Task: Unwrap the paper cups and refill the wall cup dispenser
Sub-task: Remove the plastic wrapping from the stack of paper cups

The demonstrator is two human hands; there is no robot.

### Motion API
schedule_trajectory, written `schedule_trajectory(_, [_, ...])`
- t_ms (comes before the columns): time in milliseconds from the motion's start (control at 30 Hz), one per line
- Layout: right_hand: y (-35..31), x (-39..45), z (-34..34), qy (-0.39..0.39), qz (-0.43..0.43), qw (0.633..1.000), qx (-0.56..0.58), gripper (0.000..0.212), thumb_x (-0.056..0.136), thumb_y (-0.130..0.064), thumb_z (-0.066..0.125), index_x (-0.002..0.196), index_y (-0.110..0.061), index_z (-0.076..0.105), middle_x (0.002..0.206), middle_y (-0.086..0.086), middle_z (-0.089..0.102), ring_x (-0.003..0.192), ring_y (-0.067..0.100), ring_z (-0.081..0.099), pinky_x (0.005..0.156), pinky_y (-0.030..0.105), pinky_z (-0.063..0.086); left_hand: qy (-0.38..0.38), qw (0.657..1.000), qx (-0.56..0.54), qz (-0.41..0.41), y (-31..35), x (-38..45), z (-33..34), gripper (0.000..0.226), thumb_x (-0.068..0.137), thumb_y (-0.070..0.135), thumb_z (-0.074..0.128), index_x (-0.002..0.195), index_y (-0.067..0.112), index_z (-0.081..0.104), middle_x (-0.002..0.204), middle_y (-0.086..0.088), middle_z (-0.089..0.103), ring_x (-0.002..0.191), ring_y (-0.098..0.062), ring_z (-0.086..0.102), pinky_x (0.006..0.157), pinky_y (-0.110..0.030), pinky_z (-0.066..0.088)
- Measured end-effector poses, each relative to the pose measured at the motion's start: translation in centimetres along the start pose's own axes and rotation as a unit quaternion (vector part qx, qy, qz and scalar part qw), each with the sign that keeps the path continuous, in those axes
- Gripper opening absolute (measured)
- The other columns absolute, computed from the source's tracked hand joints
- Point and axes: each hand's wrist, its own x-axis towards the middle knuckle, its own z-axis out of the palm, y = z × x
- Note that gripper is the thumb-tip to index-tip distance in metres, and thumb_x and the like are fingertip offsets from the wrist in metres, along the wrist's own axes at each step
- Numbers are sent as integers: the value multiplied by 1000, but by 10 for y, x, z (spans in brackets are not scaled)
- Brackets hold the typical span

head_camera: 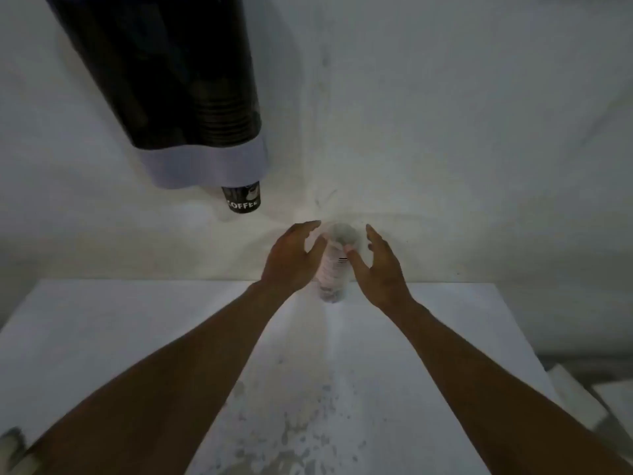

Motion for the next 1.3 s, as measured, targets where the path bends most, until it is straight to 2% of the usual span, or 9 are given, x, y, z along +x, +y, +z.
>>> schedule_trajectory(67, [6, 13, 10, -10, 26, 998, 57, 79, 90, -63, 51, 154, -23, 27, 156, 2, 38, 141, 19, 38, 116, 46, 35, -17, 999, -34, -21, -2, 8, 11, 46, 102, 39, 49, 144, 20, 49, 146, 0, 53, 132, -16, 50, 113, -37, 38])
schedule_trajectory(133, [18, 21, 19, -28, 39, 994, 101, 86, 83, -76, 49, 152, -28, 30, 154, -2, 41, 140, 17, 40, 114, 48, 37, -51, 994, -77, -50, -1, 11, 21, 48, 105, 36, 43, 149, 18, 41, 154, -1, 44, 139, -13, 40, 116, -29, 30])
schedule_trajectory(233, [33, 29, 36, -33, 27, 990, 135, 82, 85, -73, 48, 152, -30, 27, 153, -6, 43, 140, 15, 42, 114, 46, 39, -64, 983, -157, -64, -4, 14, 36, 40, 108, 26, 35, 146, 19, 45, 141, 10, 49, 129, -3, 41, 106, -20, 30])
schedule_trajectory(400, [37, 31, 43, -12, 6, 985, 174, 56, 99, -39, 54, 149, -26, 35, 144, -8, 51, 131, 10, 50, 111, 37, 43, -57, 971, -217, -88, -19, 18, 54, 39, 107, 25, 32, 140, 27, 52, 137, 6, 59, 124, -10, 53, 107, -25, 40])
schedule_trajectory(567, [29, 17, 47, -3, -7, 986, 169, 56, 96, -41, 57, 148, -26, 38, 143, -7, 53, 129, 12, 52, 108, 40, 46, -56, 967, -229, -95, -25, 8, 46, 40, 103, 36, 32, 135, 32, 55, 131, 8, 63, 123, -11, 57, 110, -40, 44])
schedule_trajectory(800, [-6, -54, 57, 6, 10, 985, 169, 63, 92, -47, 60, 148, -30, 38, 146, -7, 51, 131, 14, 50, 108, 36, 45, -59, 960, -261, -87, -37, -55, 8, 42, 98, 45, 38, 134, 34, 57, 132, 4, 63, 125, -17, 58, 108, -51, 45])
schedule_trajectory(933, [-27, -106, 68, 7, 12, 984, 176, 64, 90, -52, 61, 147, -31, 41, 143, -10, 53, 128, 11, 52, 102, 35, 51, -64, 959, -259, -92, -40, -109, -28, 40, 100, 46, 36, 136, 41, 55, 137, 14, 60, 128, -7, 54, 111, -46, 44])
schedule_trajectory(1100, [-54, -176, 87, 9, 6, 983, 184, 60, 89, -51, 63, 143, -31, 45, 136, -14, 57, 120, 7, 55, 88, 26, 57, -57, 965, -242, -84, -48, -182, -71, 37, 106, 40, 34, 137, 40, 53, 137, 15, 59, 127, -4, 54, 109, -42, 46])
schedule_trajectory(1300, [-75, -260, 121, 6, 25, 978, 205, 62, 88, -54, 63, 143, -32, 44, 138, -13, 56, 122, 7, 55, 92, 32, 57, -54, 966, -236, -89, -69, -261, -106, 39, 108, 34, 34, 144, 32, 49, 140, 13, 57, 128, -4, 53, 111, -39, 45])
